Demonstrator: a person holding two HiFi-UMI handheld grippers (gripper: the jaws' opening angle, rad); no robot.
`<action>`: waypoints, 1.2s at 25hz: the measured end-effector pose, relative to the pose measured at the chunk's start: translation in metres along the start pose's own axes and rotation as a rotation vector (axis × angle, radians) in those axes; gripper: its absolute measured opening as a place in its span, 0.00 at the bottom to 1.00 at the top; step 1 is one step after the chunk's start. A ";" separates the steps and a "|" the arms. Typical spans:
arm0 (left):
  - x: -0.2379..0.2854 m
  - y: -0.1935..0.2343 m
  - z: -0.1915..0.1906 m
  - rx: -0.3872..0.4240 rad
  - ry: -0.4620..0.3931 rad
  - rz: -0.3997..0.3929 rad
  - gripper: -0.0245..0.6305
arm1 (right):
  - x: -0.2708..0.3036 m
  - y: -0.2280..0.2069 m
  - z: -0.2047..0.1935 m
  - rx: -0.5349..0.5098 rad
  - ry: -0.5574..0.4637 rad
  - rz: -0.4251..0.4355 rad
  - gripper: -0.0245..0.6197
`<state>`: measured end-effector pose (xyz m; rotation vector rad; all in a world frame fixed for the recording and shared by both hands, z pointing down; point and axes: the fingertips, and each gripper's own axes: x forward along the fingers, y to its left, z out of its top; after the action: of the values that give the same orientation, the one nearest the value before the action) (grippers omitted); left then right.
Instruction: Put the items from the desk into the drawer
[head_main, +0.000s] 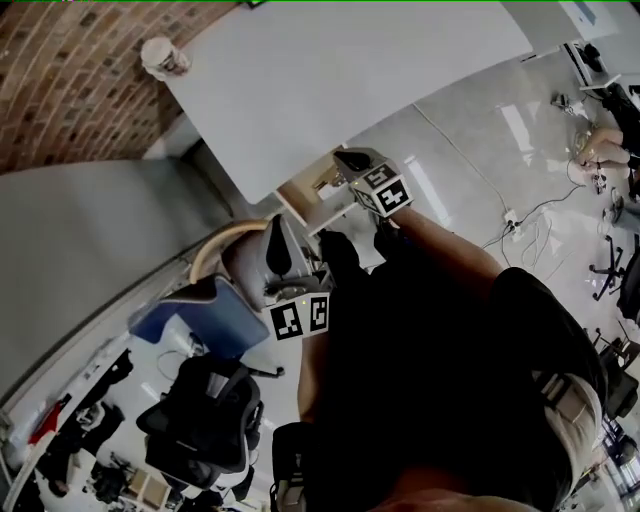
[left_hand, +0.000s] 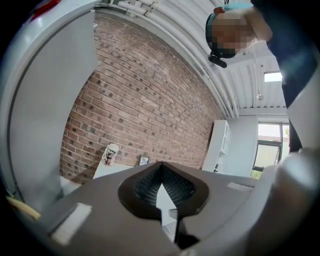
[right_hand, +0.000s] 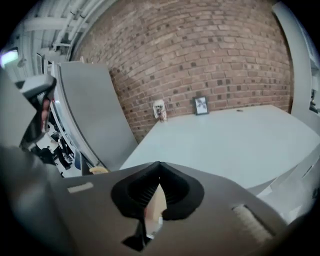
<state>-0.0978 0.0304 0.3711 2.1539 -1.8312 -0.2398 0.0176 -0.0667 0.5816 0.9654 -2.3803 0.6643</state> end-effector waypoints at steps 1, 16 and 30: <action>-0.001 -0.003 0.005 0.001 -0.009 0.000 0.05 | -0.014 0.002 0.018 -0.002 -0.044 0.007 0.04; -0.020 -0.018 0.041 0.043 -0.098 -0.016 0.05 | -0.171 0.067 0.143 -0.093 -0.420 0.075 0.04; -0.023 -0.022 0.038 0.049 -0.098 -0.025 0.05 | -0.170 0.065 0.139 -0.107 -0.411 0.066 0.04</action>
<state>-0.0938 0.0518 0.3263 2.2360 -1.8826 -0.3148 0.0434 -0.0237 0.3586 1.0624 -2.7819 0.3832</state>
